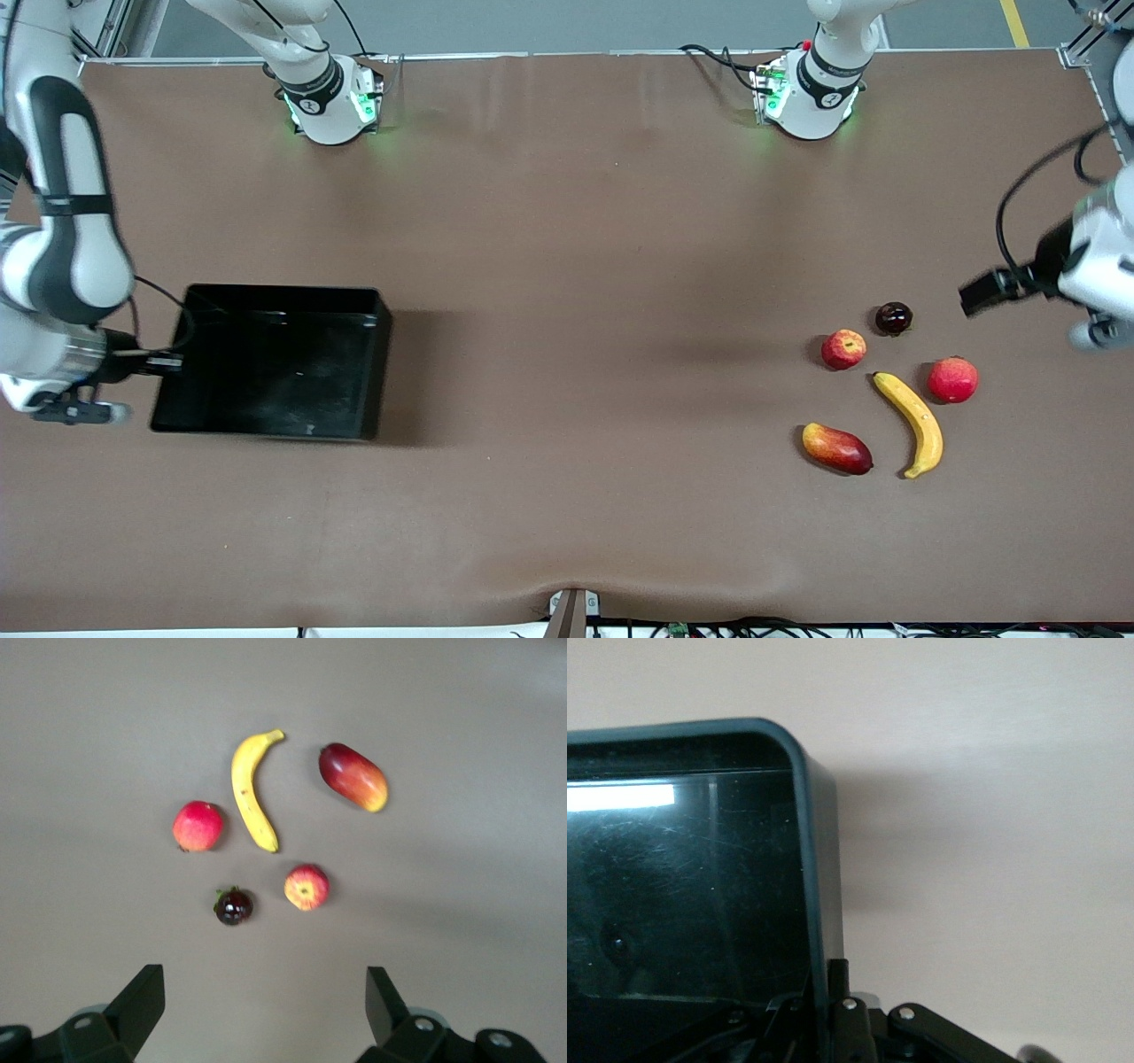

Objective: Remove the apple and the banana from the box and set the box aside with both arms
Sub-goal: 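Slide the tray further along the table and open the right gripper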

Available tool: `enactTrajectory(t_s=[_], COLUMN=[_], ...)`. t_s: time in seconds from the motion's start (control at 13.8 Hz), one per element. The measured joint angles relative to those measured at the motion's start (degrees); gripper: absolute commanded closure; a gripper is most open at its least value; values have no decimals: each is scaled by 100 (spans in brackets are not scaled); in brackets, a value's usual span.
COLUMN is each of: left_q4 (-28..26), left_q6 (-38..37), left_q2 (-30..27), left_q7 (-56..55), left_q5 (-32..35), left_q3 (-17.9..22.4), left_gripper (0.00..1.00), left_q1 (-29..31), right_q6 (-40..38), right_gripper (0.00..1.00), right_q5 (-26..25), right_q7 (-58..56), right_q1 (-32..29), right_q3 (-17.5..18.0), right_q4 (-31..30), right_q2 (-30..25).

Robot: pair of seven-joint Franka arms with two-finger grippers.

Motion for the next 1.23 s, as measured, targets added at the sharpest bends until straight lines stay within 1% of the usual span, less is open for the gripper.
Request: enactTrajectory(t_s=[0.22, 0.43, 0.51, 0.58, 0.65, 0.72, 0.8, 0.87, 0.94, 1.01, 1.23], left_q4=[-14, -65, -111, -187, -255, -299, -318, -330, -352, -394, -478], left_q6=[-325, -403, -410, -411, -411, -411, -411, -411, -411, -409, -379], left_q2=[-315, -464, -508, -563, -612, -642, -659, -671, -689, -719, -807], left_q7=[159, 309, 319, 322, 328, 365, 439, 519, 629, 710, 786], left_q5=[-195, -323, -375, -440, -500, -556, -578, -583, -599, -643, -712], left_q3=[-62, -36, 92, 387, 782, 1125, 1394, 1605, 1762, 1833, 1896], left_gripper=[0, 0, 0, 0, 0, 0, 0, 0, 0, 0, 0], left_q1=[-9, -31, -150, -425, -789, -1104, -1344, -1514, -1619, -1641, -1637], right_q6=[201, 508, 611, 765, 964, 1125, 1207, 1221, 1221, 1220, 1231], right_gripper=[100, 100, 100, 100, 100, 89, 29, 0, 0, 0, 0], right_q5=[-13, -43, -49, -56, -69, -90, -101, -101, -101, -101, -99], right_q7=[-686, -833, -838, -842, -846, -846, -846, -846, -846, -846, -846], right_q1=[-550, -814, -863, -899, -915, -917, -919, -924, -930, -931, -930], right_q3=[1, 3, 4, 5, 5, 6, 7, 8, 7, 9, 58], right_q4=[-106, -207, -281, -400, -545, -663, -730, -741, -736, -720, -483], right_q2=[71, 340, 422, 478, 513, 539, 566, 583, 580, 574, 554])
